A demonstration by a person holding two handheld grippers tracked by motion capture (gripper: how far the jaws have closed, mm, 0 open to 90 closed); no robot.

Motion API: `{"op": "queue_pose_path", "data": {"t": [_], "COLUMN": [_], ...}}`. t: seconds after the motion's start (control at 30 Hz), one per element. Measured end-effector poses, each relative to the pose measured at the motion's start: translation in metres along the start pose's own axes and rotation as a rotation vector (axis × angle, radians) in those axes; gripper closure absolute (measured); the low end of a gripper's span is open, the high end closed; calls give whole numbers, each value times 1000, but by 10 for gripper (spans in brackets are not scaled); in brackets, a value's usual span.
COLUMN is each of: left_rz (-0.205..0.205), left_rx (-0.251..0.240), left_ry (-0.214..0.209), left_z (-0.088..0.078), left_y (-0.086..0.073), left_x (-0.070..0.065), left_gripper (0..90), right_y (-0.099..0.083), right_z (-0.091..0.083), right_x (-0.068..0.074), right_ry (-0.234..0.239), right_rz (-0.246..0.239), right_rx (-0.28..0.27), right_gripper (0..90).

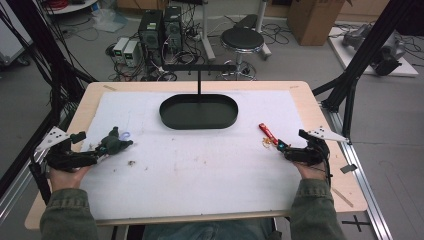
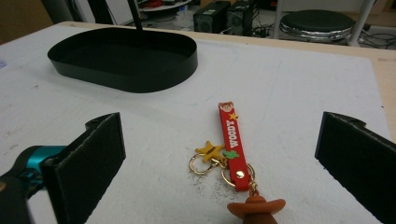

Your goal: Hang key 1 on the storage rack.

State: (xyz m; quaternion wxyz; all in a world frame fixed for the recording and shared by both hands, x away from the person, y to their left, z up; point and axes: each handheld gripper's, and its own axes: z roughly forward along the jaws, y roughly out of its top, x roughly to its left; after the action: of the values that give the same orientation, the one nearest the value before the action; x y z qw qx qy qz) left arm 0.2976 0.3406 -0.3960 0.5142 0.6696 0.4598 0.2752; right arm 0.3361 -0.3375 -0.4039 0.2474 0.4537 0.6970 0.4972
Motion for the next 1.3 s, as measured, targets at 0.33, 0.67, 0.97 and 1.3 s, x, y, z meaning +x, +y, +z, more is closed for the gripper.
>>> {"op": "queue_pose_path", "data": {"t": [0.33, 0.67, 0.97, 1.3], "left_rz": [1, -1, -7, -34], "left_rx": [7, 4, 8, -2], "left_ry": [2, 1, -1, 2], "left_z": [1, 0, 1, -3], "left_y": [0, 0, 0, -3], "left_x": [0, -2, -2, -2], "left_gripper": [35, 35, 35, 36], "right_y": [0, -2, -2, 9], "right_z": [2, 7, 14, 28], "right_x": [-1, -2, -4, 1], "right_ry": [0, -6, -8, -27], "right_rz": [3, -1, -9, -78], "right_rx": [10, 49, 79, 136], "right_gripper": [8, 8, 8, 8]}}
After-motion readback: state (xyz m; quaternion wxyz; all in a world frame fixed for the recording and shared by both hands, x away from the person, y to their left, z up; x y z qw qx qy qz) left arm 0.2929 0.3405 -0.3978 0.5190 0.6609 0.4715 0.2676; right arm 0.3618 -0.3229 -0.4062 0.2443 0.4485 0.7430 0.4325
